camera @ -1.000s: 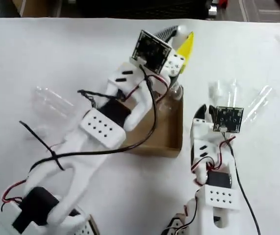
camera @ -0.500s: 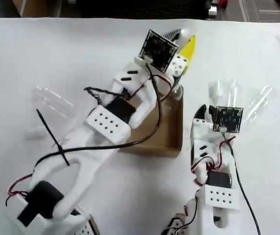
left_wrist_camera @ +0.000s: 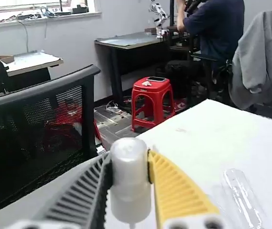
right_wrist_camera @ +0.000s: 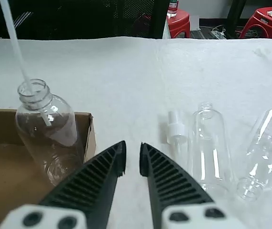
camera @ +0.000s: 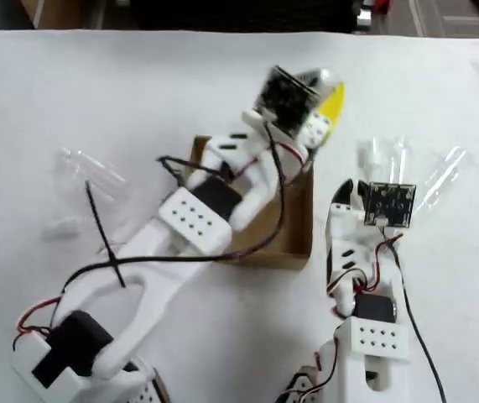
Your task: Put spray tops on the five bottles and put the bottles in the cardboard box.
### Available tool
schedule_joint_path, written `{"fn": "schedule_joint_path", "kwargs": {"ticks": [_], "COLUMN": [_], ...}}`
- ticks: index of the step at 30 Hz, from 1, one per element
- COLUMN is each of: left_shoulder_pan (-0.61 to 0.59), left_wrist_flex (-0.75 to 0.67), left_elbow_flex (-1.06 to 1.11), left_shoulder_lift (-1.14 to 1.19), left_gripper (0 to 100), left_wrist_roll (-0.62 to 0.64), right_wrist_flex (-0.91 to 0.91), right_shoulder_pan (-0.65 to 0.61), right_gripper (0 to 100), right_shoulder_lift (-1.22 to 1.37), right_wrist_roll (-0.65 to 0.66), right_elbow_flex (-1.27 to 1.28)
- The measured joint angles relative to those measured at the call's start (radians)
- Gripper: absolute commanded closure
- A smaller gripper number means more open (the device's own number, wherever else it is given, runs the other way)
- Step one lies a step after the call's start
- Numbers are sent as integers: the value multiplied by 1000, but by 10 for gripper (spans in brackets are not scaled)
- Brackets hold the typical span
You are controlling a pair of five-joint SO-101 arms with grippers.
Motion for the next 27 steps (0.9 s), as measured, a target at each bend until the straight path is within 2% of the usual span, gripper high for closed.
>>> {"fn": "schedule_joint_path", "kwargs": {"ticks": [5, 10, 21, 27], "left_shoulder_pan": [5, 8, 8, -6], "left_wrist_flex": [-3, -5, 43, 43], "left_elbow_flex": [9, 9, 9, 9], "left_shoulder_lift": [8, 48, 66, 64], "left_gripper": [971, 856, 870, 914], "left_wrist_roll": [0, 0, 0, 0], "right_wrist_flex": [0, 0, 0, 0], "right_shoulder_pan": [0, 0, 0, 0], "right_gripper": [960, 960, 960, 960], "right_shoulder_lift": [0, 0, 0, 0], "right_wrist_roll": [0, 0, 0, 0], "right_elbow_flex": [0, 0, 0, 0]}}
